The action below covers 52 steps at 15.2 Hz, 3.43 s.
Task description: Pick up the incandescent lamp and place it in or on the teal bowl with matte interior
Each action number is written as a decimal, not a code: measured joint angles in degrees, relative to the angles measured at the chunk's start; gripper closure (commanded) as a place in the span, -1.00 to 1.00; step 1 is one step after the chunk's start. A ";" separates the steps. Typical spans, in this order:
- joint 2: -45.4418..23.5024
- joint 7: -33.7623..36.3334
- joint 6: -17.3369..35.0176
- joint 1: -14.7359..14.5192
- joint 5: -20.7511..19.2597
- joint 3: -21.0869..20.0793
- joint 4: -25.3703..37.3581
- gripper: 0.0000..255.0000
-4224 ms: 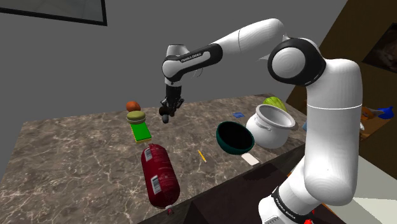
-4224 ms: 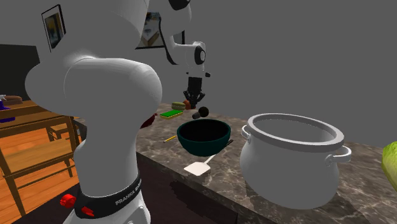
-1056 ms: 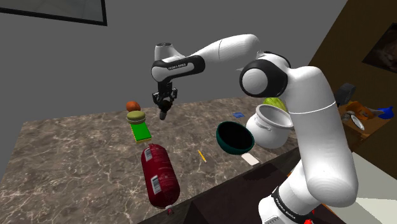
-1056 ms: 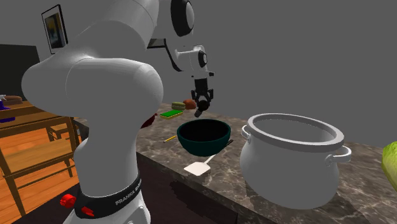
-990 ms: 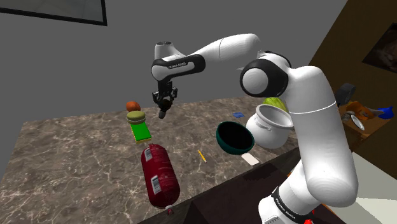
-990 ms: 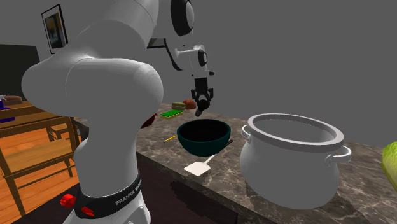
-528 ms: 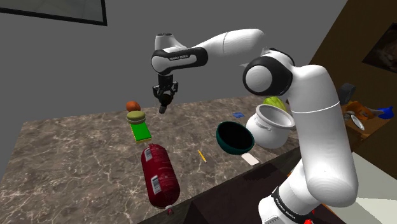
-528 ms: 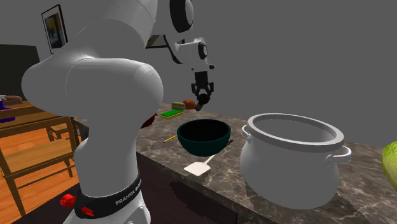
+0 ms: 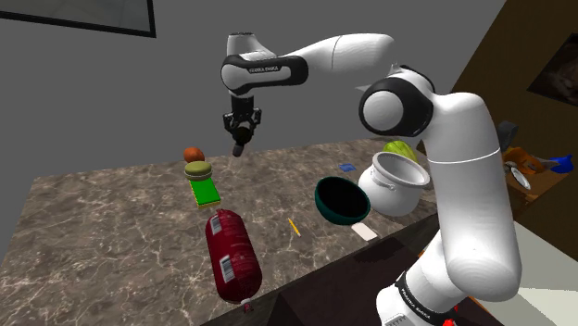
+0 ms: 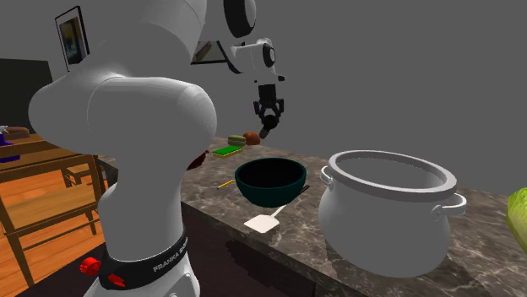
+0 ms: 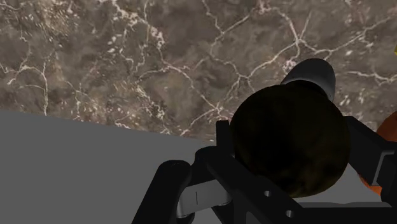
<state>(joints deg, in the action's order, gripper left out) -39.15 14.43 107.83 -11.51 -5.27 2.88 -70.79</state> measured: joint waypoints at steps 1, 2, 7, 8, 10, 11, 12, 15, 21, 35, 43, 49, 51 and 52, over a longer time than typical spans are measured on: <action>0.16 -0.05 -0.59 0.00 0.02 0.00 0.45 1.00; 0.13 -0.06 -1.37 -0.05 0.03 -0.01 1.26 1.00; 0.66 -0.50 -4.81 0.02 0.10 0.01 4.18 1.00; 0.50 -0.62 -5.65 0.06 0.13 0.02 5.21 1.00; 2.28 -0.76 -5.44 0.13 0.07 0.07 3.18 1.00; 4.99 -0.86 -3.87 0.25 -0.04 0.15 -1.06 1.00; 7.68 -0.96 -2.38 0.38 -0.16 0.24 -5.20 1.00; 15.04 -1.32 1.62 0.77 -0.56 0.56 -16.49 1.00; 28.98 -2.59 7.59 1.87 -1.60 1.53 -36.20 1.00; 57.70 -7.55 12.08 6.04 -6.00 5.40 -68.59 1.00; 70.66 -10.90 11.77 9.52 -9.56 8.14 -80.67 1.00; 68.53 -10.35 17.00 9.83 -10.39 8.74 -83.80 1.00; 67.69 -9.99 19.21 9.90 -10.67 8.86 -84.85 1.00; 67.12 -9.90 20.16 9.95 -10.81 8.97 -85.10 1.00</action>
<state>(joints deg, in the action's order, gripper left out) 27.96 4.53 127.98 -1.56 -16.08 11.85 -155.89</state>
